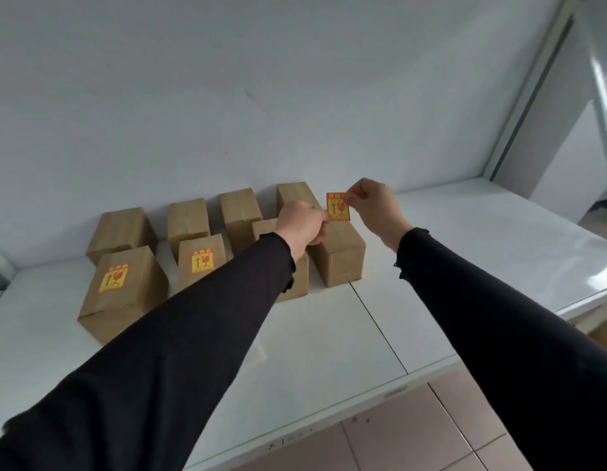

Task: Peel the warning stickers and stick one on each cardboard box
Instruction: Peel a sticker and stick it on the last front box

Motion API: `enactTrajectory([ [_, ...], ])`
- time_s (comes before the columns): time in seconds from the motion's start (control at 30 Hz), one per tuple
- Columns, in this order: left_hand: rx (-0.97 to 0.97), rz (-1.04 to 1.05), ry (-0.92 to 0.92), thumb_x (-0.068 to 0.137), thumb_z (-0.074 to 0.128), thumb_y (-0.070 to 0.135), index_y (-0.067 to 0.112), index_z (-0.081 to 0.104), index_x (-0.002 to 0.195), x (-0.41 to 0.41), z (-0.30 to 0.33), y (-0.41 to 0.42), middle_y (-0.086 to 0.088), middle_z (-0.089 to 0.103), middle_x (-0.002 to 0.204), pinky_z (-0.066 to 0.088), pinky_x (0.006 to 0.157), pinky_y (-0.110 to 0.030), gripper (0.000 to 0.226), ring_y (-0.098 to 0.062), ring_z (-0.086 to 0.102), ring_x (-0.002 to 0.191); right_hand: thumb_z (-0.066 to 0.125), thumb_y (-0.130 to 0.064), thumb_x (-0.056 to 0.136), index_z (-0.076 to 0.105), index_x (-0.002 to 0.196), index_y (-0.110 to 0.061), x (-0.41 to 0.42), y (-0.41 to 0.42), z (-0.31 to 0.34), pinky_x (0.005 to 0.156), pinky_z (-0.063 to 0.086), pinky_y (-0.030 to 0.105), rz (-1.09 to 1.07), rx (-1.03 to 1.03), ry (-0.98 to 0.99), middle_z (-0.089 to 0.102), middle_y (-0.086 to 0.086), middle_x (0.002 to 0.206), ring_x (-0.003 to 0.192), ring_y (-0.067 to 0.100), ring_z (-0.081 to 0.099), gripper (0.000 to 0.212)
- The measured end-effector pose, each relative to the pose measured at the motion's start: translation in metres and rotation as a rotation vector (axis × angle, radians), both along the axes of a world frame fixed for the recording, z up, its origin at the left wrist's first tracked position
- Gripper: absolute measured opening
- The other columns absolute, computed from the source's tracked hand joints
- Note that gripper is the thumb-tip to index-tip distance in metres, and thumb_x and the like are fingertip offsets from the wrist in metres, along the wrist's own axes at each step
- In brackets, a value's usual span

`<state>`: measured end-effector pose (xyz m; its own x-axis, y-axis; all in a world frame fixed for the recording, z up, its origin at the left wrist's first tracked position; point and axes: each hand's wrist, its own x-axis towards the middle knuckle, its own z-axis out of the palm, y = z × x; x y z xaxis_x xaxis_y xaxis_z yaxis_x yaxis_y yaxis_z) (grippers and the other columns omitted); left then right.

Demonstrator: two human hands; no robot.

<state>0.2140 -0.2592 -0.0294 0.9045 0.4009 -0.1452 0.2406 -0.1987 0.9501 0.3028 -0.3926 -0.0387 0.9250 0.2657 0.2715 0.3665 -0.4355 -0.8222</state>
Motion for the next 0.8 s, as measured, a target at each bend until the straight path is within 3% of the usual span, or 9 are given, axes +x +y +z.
enactTrajectory([
  [0.2,-0.021,0.034,0.102,0.09,0.063,0.002,-0.001,0.066,0.093,0.037,-0.02,-0.002,-0.013,0.062,0.08,0.043,0.034,-0.014,0.005,-0.019,0.06,0.059,0.063,-0.019,0.092,0.067,0.089,-0.007,0.032,0.006,-0.024,0.057,0.039,0.024,-0.006,-0.197,-0.025,0.063,-0.004,0.079,0.072,0.015,0.054,0.014],
  [0.43,0.054,0.046,0.193,0.094,0.06,0.006,-0.001,0.061,0.114,0.051,-0.038,-0.007,-0.015,0.069,0.097,0.043,0.032,-0.016,0.021,-0.014,0.064,0.044,0.066,-0.023,0.09,0.069,0.088,-0.009,0.041,0.014,-0.045,0.07,0.047,0.031,-0.017,-0.32,-0.081,0.069,0.004,0.092,0.085,0.022,0.061,0.015],
  [0.67,0.086,0.052,0.214,0.095,0.058,0.006,-0.002,0.061,0.119,0.056,-0.045,-0.008,-0.012,0.067,0.086,0.051,0.037,-0.02,0.026,-0.013,0.063,0.038,0.066,-0.024,0.09,0.07,0.089,-0.009,0.043,0.012,-0.052,0.07,0.043,0.03,-0.027,-0.339,-0.113,0.067,0.005,0.096,0.082,0.018,0.055,0.016],
  [0.8,0.112,0.051,0.217,0.095,0.058,0.007,-0.001,0.059,0.125,0.058,-0.046,-0.008,-0.015,0.067,0.107,0.045,0.032,-0.018,0.031,-0.014,0.063,0.039,0.066,-0.025,0.09,0.068,0.088,-0.011,0.044,0.015,-0.055,0.07,0.037,0.028,-0.04,-0.34,-0.12,0.065,0.006,0.099,0.084,0.018,0.053,0.014],
])
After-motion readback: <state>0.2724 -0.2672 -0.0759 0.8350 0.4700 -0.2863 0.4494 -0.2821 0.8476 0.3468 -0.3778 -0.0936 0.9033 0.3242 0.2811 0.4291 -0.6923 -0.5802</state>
